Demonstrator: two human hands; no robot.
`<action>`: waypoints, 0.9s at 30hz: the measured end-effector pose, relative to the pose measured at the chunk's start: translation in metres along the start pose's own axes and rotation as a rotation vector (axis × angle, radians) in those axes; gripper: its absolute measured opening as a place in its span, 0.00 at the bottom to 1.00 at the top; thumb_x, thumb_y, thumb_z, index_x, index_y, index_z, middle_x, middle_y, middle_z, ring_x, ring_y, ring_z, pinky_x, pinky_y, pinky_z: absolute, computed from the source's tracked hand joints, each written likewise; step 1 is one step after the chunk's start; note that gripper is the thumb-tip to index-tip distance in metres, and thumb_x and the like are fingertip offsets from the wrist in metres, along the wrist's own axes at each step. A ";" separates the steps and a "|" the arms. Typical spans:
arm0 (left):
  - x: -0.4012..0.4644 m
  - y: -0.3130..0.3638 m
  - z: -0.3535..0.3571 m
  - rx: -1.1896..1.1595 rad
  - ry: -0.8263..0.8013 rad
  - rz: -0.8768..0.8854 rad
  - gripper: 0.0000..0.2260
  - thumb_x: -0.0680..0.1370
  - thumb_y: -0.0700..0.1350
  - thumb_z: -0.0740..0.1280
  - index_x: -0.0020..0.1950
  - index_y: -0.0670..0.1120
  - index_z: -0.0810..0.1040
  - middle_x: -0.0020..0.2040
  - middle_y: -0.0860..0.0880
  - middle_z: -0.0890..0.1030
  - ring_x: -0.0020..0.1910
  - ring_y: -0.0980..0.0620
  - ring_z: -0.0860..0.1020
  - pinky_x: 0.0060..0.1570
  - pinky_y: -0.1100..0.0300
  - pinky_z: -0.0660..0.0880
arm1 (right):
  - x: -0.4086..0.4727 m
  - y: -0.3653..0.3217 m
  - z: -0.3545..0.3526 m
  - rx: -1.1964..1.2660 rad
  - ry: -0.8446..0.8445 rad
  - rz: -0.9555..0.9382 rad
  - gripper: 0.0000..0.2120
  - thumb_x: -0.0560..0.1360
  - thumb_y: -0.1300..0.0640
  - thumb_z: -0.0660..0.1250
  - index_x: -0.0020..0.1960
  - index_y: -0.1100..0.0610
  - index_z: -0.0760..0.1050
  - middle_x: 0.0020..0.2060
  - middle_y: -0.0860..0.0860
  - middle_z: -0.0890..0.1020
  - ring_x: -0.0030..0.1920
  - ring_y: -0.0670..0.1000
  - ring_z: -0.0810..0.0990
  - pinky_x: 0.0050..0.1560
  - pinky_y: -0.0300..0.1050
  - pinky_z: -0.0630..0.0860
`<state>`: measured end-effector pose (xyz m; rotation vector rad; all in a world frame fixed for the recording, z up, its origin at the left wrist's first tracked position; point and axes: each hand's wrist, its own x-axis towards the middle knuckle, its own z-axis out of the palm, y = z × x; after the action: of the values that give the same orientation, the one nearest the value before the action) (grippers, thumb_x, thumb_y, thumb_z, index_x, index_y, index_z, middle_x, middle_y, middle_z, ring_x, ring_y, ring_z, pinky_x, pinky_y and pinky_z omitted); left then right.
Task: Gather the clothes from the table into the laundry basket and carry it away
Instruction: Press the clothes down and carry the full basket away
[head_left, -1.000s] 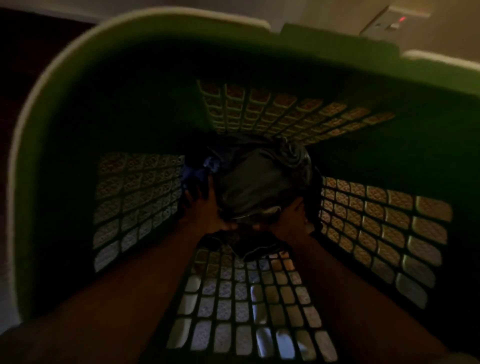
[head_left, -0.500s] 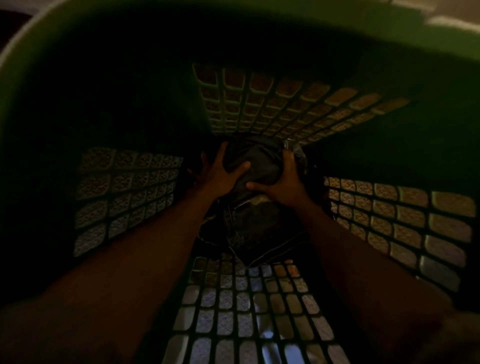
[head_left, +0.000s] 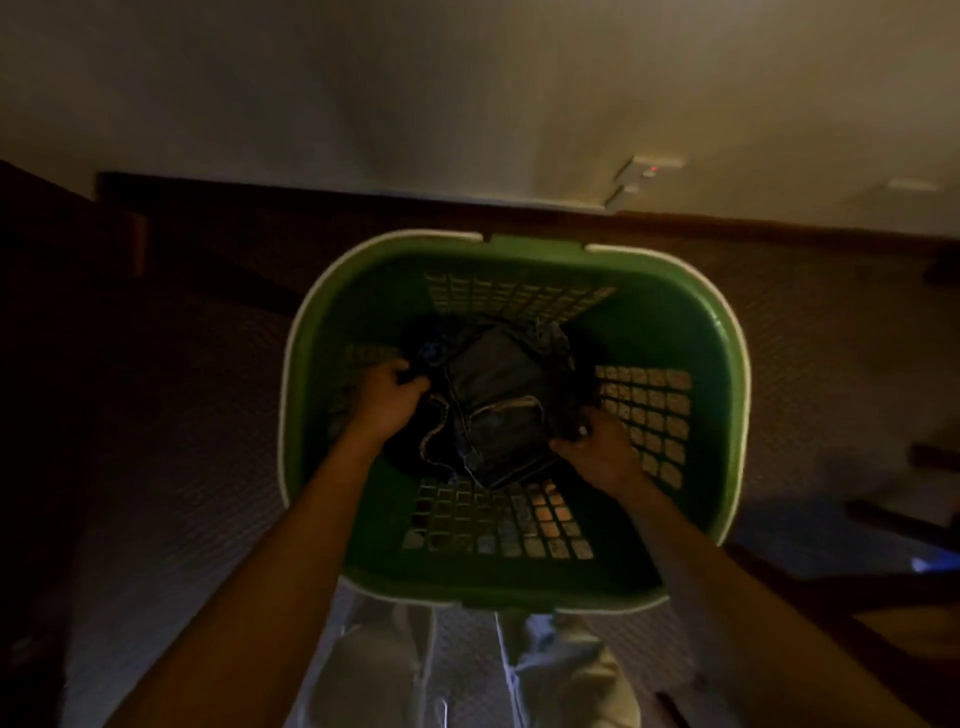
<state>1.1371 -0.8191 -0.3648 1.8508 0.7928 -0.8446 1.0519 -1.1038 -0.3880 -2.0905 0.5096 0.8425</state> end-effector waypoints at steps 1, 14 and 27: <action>-0.019 0.004 -0.009 0.017 -0.006 0.011 0.15 0.78 0.43 0.71 0.64 0.45 0.77 0.60 0.42 0.81 0.61 0.40 0.79 0.61 0.48 0.76 | -0.020 -0.013 -0.015 0.000 0.077 -0.034 0.24 0.71 0.49 0.72 0.64 0.58 0.77 0.58 0.57 0.82 0.59 0.57 0.80 0.60 0.55 0.77; -0.153 0.012 -0.090 -0.131 0.203 -0.161 0.27 0.77 0.43 0.72 0.75 0.41 0.68 0.70 0.35 0.74 0.63 0.36 0.77 0.63 0.43 0.75 | -0.144 -0.037 -0.123 0.413 0.300 0.445 0.31 0.77 0.41 0.68 0.71 0.61 0.67 0.61 0.63 0.76 0.59 0.63 0.79 0.57 0.62 0.78; -0.220 0.035 -0.099 -0.291 0.123 -0.093 0.20 0.77 0.44 0.70 0.68 0.43 0.72 0.59 0.39 0.79 0.53 0.42 0.81 0.46 0.51 0.80 | -0.199 -0.086 -0.130 0.335 0.500 0.325 0.17 0.79 0.46 0.65 0.46 0.60 0.79 0.43 0.58 0.83 0.44 0.59 0.82 0.49 0.56 0.81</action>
<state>1.0644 -0.7782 -0.1360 1.6281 1.0284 -0.6387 1.0157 -1.1444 -0.1410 -1.9188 1.1953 0.3585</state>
